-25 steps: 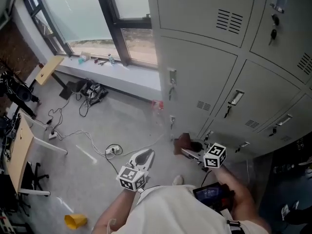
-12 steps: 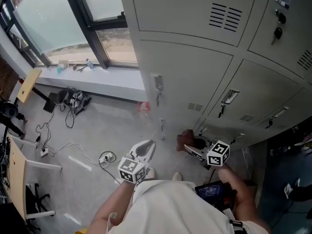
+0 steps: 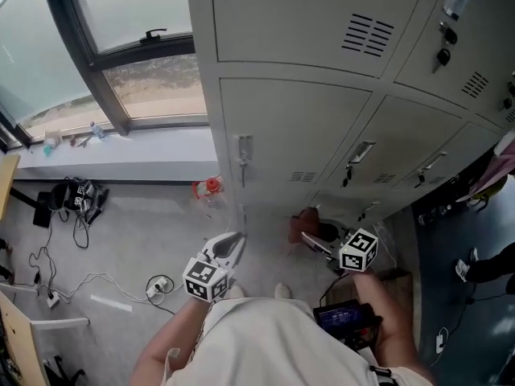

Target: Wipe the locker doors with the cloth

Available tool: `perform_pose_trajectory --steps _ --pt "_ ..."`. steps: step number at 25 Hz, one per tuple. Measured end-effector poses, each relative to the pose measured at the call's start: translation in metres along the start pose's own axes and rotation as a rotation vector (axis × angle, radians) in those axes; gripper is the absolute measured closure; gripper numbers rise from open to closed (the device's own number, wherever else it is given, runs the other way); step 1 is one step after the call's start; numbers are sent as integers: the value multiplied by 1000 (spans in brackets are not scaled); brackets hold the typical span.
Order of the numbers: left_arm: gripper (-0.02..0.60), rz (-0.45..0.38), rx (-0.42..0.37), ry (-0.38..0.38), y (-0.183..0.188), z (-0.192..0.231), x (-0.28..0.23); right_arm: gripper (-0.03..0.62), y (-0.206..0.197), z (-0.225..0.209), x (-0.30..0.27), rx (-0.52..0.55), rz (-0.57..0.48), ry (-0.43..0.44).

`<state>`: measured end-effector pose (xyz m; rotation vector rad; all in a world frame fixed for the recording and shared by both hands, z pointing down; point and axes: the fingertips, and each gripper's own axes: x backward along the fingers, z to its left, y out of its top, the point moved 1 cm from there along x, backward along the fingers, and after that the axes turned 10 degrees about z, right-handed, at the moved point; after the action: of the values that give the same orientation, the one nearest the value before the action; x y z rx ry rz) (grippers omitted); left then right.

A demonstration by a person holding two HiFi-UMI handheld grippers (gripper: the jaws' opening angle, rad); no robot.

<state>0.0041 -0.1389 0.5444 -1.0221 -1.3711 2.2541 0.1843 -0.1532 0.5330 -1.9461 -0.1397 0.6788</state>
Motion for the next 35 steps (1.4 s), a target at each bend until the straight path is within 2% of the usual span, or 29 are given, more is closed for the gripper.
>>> perform_pose_trajectory --steps 4,7,13,16,19,22,25,31,35 --pt "540 -5 -28 -83 8 -2 -3 471 90 13 59 46 -246 -60" --pt "540 -19 -49 -142 18 -8 -3 471 158 21 94 140 -361 -208" --pt "540 -50 -55 -185 30 -10 8 471 273 21 130 387 -372 -608" --pt "540 -59 -62 -190 32 -11 14 471 308 0 150 387 -383 -841" --pt "540 -66 -55 -179 31 -8 20 471 318 -21 146 359 -357 -963" --pt "540 -68 -44 -164 29 -4 25 471 323 -20 128 395 -337 -1008" --pt "540 -73 -34 -145 27 1 28 471 328 -7 104 447 -337 -997" --pt "540 -78 -19 -109 21 5 39 471 338 35 18 618 -297 -871" --pt "540 -84 -15 -86 16 5 47 471 351 65 -34 683 -291 -766"
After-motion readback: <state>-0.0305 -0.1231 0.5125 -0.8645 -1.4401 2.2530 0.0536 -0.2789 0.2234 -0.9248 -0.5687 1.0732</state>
